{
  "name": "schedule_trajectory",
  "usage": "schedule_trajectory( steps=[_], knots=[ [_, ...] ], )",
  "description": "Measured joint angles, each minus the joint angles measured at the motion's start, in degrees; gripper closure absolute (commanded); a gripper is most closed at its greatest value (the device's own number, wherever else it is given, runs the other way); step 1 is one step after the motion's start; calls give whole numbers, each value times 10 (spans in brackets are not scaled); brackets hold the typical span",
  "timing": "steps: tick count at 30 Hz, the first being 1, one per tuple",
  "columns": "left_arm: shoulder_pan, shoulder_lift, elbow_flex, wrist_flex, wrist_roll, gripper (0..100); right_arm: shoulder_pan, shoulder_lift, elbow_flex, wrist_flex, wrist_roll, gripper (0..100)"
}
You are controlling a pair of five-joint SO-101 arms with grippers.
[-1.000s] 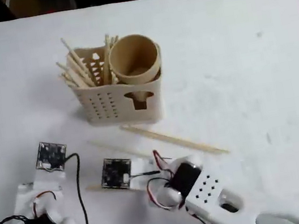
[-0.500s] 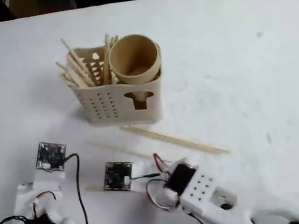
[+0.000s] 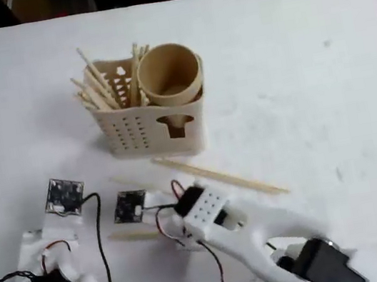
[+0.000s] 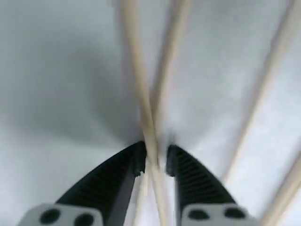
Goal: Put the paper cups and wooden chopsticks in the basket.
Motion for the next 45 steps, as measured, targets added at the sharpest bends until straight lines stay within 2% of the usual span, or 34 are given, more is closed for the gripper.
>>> schedule_trajectory(
  steps=[8,18,22,26,30,36,42,45],
  knots=[
    [0,0,0,0,0,924,67,-2,-28,19,-7,983],
    [0,0,0,0,0,924,98,-186,-149,156,-9,983],
    [0,0,0,0,0,924,97,-259,-232,202,-40,983],
    [0,0,0,0,0,924,98,-290,-328,204,-89,983],
    [0,0,0,0,0,924,98,-278,-433,146,-148,983],
    [0,0,0,0,0,924,99,-170,-569,-2,-185,983],
    [0,0,0,0,0,924,99,-18,-657,-151,-186,983],
    [0,0,0,0,0,924,99,31,-667,-194,-171,983]
  ],
)
